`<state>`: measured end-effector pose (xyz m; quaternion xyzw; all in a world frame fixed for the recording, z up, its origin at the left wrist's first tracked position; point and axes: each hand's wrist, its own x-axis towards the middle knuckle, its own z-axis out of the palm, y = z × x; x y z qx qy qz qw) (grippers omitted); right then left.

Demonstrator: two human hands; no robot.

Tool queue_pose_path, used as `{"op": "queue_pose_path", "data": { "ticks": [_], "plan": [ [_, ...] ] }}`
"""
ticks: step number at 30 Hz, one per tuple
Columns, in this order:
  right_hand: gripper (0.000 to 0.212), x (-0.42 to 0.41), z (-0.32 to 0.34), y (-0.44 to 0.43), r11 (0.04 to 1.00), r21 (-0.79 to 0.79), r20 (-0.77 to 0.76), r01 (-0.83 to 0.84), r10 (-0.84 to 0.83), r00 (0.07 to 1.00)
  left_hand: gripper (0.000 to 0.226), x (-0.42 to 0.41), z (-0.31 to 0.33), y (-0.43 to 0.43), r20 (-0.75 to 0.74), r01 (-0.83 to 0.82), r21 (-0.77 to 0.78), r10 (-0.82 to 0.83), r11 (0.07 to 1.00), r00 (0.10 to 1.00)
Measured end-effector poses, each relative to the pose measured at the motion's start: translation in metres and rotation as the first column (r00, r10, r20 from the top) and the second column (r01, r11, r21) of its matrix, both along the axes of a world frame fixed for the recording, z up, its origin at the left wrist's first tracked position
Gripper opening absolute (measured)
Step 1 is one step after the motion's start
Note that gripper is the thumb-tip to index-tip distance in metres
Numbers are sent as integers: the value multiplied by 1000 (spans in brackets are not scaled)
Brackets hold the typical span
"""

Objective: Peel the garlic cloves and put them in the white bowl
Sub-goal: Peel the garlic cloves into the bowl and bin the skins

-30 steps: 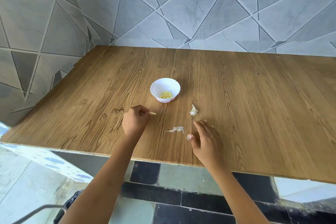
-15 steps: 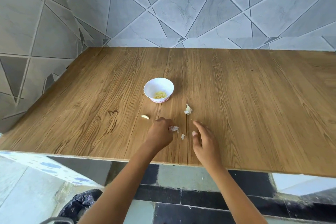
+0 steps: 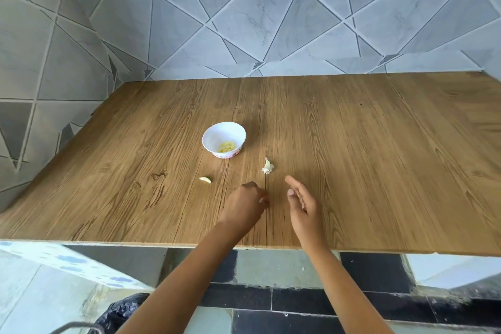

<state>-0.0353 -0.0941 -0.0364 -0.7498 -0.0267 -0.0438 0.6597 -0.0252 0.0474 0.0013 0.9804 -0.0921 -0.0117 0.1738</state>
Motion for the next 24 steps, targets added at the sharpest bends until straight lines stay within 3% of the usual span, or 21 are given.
{"op": "queue_pose_path", "data": {
  "ticks": [4, 6, 8, 11, 13, 15, 19, 24],
  "plan": [
    [29, 2, 9, -4, 986, 166, -62, 11, -1, 998, 16, 4, 5, 4, -47, -18, -43, 16, 999, 999],
    [27, 3, 17, 0, 941, 337, -178, 18, 45, 983, 12, 9, 14, 10, -99, -81, -139, 68, 987, 993],
    [30, 6, 25, 7, 827, 558, -346, 75, 149, 926, 11, 16, 27, 17, -172, -166, -325, 114, 931, 978],
    [31, 14, 38, 17, 565, 774, -522, 284, 318, 791, 14, 22, 47, 20, -255, -151, -525, 15, 838, 967],
    [30, 17, 44, 23, 453, 808, -558, 377, 384, 735, 17, 21, 56, 12, -239, -30, -461, -92, 887, 967],
    [28, 20, 48, 29, 412, 803, -584, 430, 401, 706, 23, 16, 59, 2, -221, 75, -329, -154, 941, 963],
    [26, 21, 55, 34, 371, 752, -657, 545, 360, 662, 27, 13, 55, -7, -117, 111, -135, -127, 985, 985],
    [29, 20, 53, 32, 382, 734, -676, 561, 331, 658, 21, 9, 51, -12, -13, 119, -124, -122, 985, 992]
  ]
}}
